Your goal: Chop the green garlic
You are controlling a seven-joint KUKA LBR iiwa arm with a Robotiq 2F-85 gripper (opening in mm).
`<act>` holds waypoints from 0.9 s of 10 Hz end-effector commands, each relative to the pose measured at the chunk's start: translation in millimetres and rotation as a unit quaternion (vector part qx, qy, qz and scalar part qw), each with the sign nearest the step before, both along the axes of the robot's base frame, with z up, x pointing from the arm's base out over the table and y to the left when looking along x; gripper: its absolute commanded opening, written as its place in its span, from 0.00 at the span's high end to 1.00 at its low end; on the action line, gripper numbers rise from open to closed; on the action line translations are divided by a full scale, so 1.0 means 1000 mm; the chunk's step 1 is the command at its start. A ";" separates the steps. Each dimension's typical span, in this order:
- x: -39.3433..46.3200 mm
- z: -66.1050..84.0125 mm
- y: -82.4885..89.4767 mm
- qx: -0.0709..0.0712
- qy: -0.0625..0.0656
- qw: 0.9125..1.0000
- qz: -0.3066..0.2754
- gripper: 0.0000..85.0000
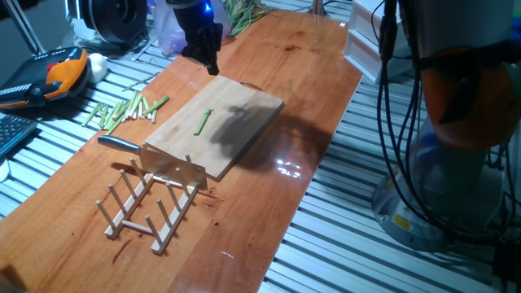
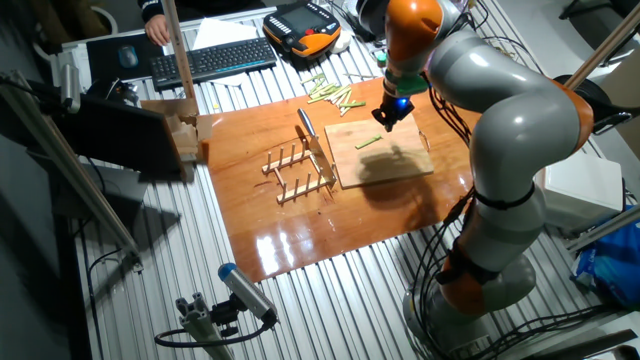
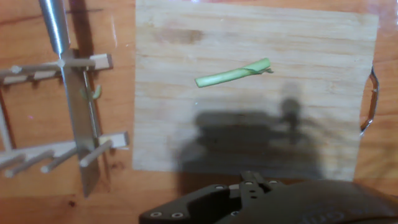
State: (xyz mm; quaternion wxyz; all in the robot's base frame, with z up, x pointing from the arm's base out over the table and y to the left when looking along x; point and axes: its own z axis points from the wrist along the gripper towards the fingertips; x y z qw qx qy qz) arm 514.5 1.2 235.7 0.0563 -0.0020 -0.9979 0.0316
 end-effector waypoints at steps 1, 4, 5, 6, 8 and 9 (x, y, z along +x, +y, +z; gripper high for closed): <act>0.0000 0.000 0.000 -0.033 -0.051 0.998 -0.004 1.00; 0.0000 0.000 0.000 0.000 -0.001 1.000 -0.013 0.80; 0.0094 0.001 0.025 0.010 0.001 1.000 -0.023 0.60; 0.0223 0.000 0.055 0.020 -0.002 0.999 -0.034 0.60; 0.0406 -0.023 0.095 0.041 -0.026 0.998 -0.036 0.60; 0.0445 -0.042 0.110 0.042 -0.034 0.998 -0.037 0.60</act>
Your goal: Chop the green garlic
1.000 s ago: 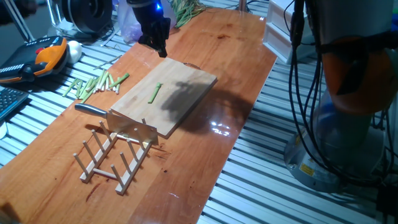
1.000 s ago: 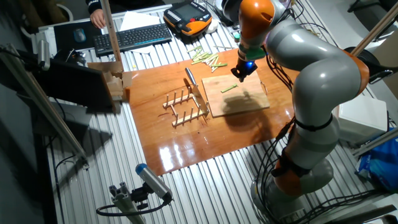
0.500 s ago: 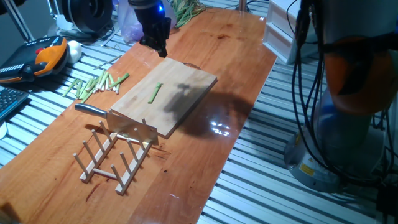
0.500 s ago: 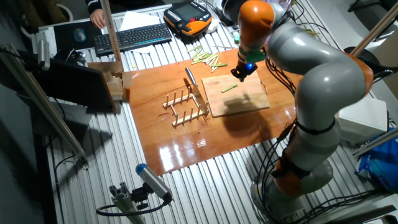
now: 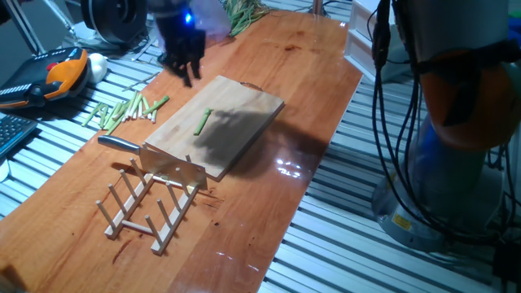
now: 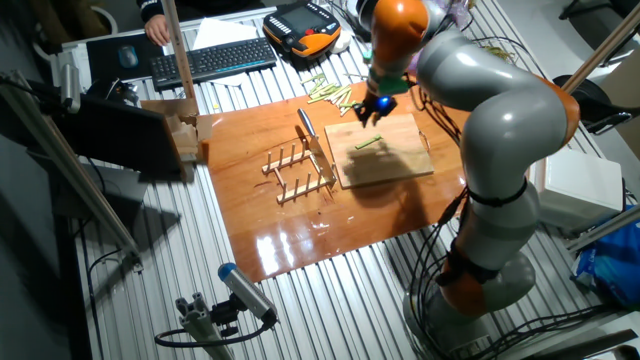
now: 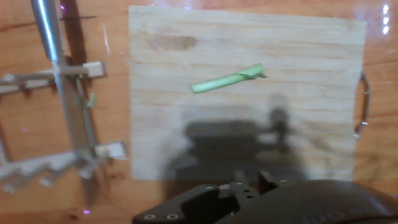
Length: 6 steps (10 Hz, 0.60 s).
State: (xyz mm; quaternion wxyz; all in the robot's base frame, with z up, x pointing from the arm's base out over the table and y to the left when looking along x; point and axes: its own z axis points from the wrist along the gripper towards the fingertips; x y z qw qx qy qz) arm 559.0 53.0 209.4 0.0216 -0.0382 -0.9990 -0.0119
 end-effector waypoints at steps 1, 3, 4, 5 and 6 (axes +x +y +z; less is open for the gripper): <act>-0.0006 -0.028 0.070 -0.001 -0.014 1.000 0.000 0.60; -0.0016 -0.030 0.072 0.000 0.004 0.999 0.052 1.00; -0.0016 -0.030 0.072 0.005 0.019 0.996 0.083 1.00; -0.0016 -0.030 0.072 0.017 0.020 0.992 0.126 1.00; -0.0016 -0.030 0.072 0.025 0.014 0.987 0.158 1.00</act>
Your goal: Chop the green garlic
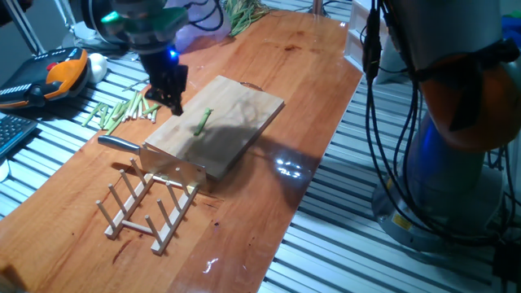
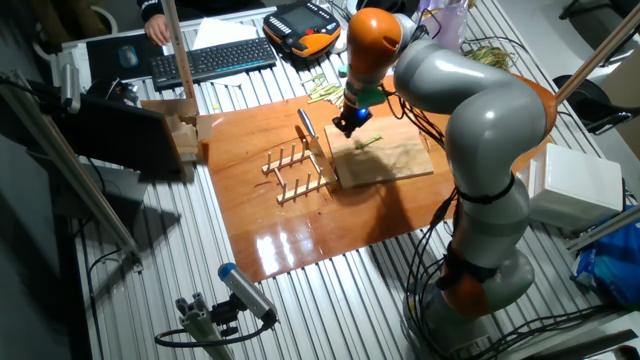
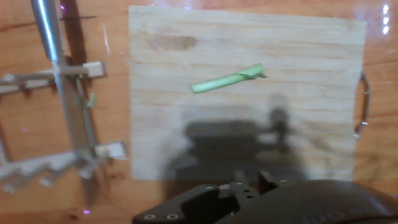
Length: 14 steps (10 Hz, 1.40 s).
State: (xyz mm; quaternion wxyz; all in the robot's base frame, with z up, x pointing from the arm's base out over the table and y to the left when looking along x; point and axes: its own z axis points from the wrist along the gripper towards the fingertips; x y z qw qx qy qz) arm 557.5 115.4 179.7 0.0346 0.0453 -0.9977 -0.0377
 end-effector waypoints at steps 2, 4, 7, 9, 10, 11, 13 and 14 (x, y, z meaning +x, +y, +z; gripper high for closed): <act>-0.0001 0.000 0.009 0.018 -0.004 0.996 0.086 1.00; -0.0001 0.000 0.009 0.013 0.014 1.000 0.023 0.80; 0.0033 -0.001 0.030 -0.017 0.050 0.997 -0.052 0.40; 0.0024 -0.010 0.045 -0.016 0.048 0.996 -0.069 0.40; 0.0047 -0.014 0.051 -0.016 0.045 0.996 -0.071 0.40; 0.0081 -0.021 0.056 -0.017 0.045 0.996 -0.070 0.40; 0.0100 -0.036 0.068 -0.025 0.030 0.996 -0.075 0.40; 0.0114 -0.042 0.072 -0.022 0.030 0.996 -0.075 0.40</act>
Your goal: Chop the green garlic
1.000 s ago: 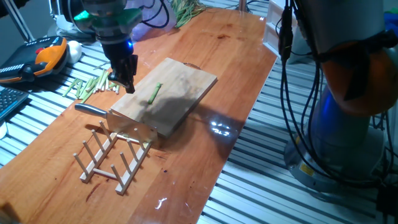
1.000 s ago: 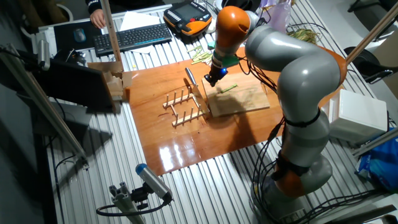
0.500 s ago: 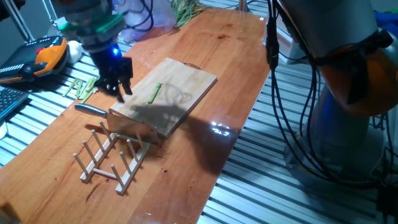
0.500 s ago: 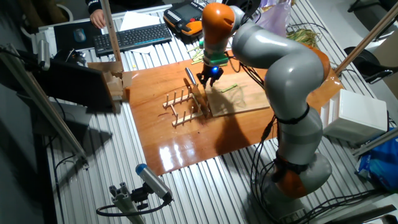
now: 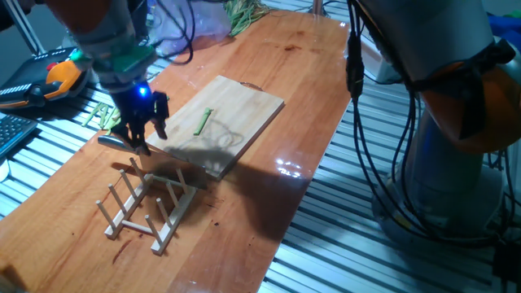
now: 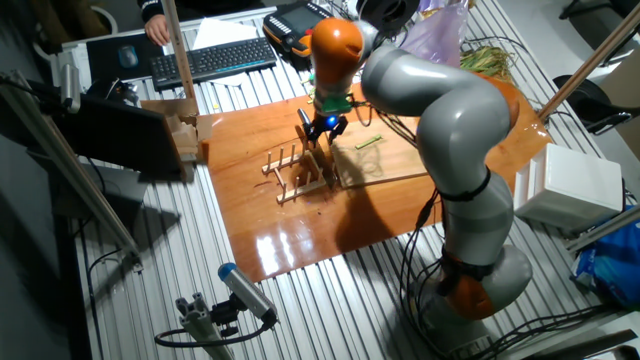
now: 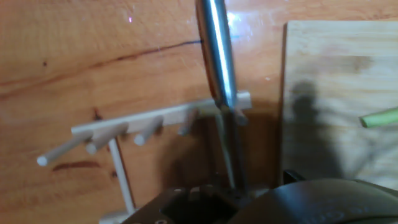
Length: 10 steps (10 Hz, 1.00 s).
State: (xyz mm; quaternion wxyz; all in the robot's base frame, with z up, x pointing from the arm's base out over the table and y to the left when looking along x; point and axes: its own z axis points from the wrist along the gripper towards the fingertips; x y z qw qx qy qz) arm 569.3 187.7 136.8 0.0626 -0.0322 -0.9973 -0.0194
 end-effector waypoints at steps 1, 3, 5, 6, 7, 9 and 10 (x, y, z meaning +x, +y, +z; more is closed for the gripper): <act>0.0015 -0.004 0.002 0.001 -0.002 1.000 0.002 0.40; 0.0046 -0.016 -0.006 0.015 -0.008 1.000 0.007 0.40; 0.0029 -0.024 -0.005 0.018 -0.016 1.000 0.007 0.40; 0.0024 -0.026 -0.004 0.018 -0.016 1.000 0.007 0.40; 0.0031 -0.027 -0.003 0.018 -0.018 1.000 0.008 0.40; 0.0061 -0.033 -0.002 0.025 -0.023 0.999 0.008 0.40; 0.0066 -0.035 -0.001 0.025 -0.024 0.999 0.009 0.60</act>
